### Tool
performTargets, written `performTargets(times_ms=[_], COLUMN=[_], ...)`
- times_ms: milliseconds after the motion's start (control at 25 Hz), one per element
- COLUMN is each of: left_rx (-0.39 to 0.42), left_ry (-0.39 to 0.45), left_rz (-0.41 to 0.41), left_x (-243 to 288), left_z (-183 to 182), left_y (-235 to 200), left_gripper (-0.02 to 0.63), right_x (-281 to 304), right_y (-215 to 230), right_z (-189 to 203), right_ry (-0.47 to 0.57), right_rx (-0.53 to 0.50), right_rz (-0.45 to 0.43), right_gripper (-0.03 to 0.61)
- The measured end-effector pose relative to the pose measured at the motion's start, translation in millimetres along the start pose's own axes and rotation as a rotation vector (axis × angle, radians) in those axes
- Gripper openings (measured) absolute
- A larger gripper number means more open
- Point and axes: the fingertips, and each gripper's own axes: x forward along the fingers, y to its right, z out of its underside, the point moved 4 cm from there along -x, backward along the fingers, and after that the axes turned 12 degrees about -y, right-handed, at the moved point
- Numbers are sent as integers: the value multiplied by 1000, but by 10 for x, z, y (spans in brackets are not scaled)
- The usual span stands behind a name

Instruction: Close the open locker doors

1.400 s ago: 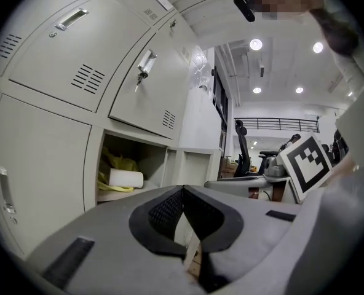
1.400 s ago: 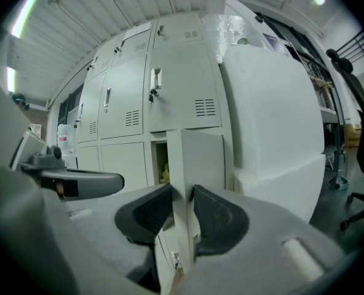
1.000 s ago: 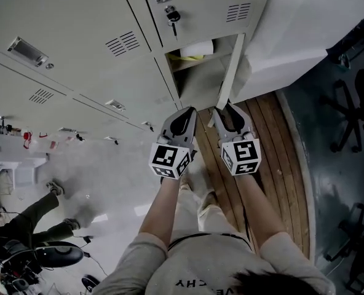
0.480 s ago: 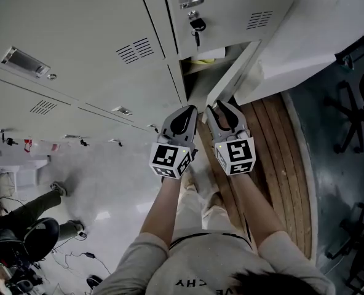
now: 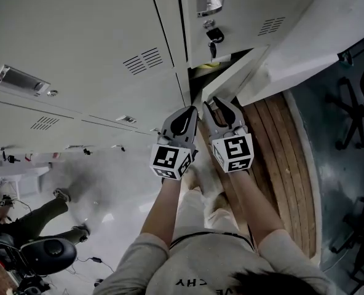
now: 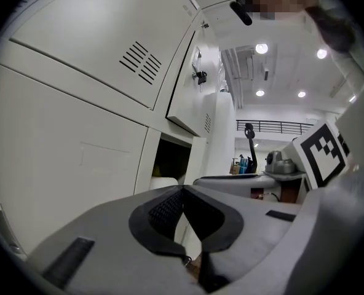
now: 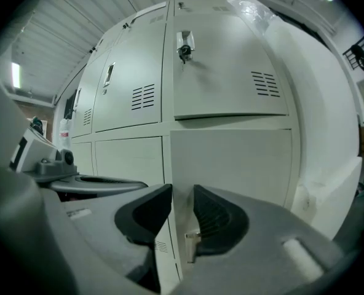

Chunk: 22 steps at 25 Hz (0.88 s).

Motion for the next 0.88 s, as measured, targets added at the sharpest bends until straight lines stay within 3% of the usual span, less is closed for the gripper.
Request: performTargets(times_ms=[880], left_rx=[10], left_ry=[-2], left_rz=[62], left_x=[122], left_z=[-101], left_y=[-328], left_gripper=[-2], right_x=[515], right_y=[-15], right_z=[-170], right_ry=[-16], right_rx=[26], right_rz=[33], right_gripper=[104])
